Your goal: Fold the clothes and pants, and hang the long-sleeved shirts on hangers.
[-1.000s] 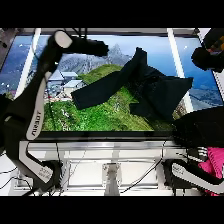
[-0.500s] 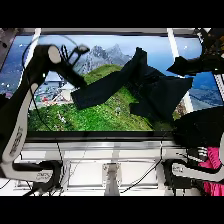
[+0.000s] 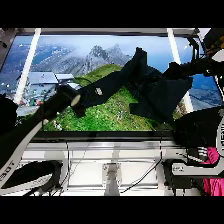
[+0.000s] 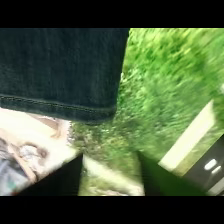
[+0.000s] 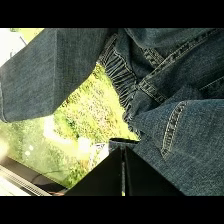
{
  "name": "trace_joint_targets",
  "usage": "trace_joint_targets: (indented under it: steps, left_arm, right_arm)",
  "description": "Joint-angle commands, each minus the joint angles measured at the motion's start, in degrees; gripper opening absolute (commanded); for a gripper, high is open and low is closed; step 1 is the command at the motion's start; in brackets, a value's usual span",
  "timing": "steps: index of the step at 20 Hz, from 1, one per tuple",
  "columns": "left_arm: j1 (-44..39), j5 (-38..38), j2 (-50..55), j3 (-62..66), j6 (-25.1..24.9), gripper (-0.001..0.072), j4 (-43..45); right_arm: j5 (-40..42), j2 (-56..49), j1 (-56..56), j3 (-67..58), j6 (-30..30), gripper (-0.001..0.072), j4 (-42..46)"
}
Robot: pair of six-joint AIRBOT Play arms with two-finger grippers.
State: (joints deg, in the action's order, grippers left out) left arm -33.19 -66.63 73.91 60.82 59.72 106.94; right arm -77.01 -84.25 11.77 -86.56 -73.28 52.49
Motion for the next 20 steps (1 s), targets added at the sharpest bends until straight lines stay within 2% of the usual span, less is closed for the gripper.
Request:
trace_joint_targets:
  steps: [1,10,13,15,18,20]
  left_arm:
    - [-2.7,1.5,2.2,-3.7,3.0,0.0435,6.8]
    - [-2.4,5.4,7.3,-3.7,4.4,0.0404,6.8]
    - [-2.4,6.5,8.8,-3.7,4.4,0.0336,7.2]
    - [-2.4,7.8,9.5,-3.7,4.7,0.0336,7.8]
    - [-2.4,11.5,9.7,-3.7,10.5,0.0337,10.9]
    - [-2.4,12.2,10.0,-3.7,10.6,0.0339,10.9]
  right_arm:
    - [-0.1,-0.2,0.0,0.0,0.9,0.0025,-0.2]
    - [0.0,-0.2,0.0,0.0,0.9,0.0026,-0.2]
    - [0.0,-0.2,0.0,0.0,0.9,0.0026,-0.2]
    - [-0.2,-0.2,0.0,0.0,0.9,0.0026,-0.3]
    - [-0.2,-0.2,0.0,0.0,0.9,0.0026,-0.3]
    - [-0.3,-0.2,0.0,0.0,0.9,0.0026,-0.4]
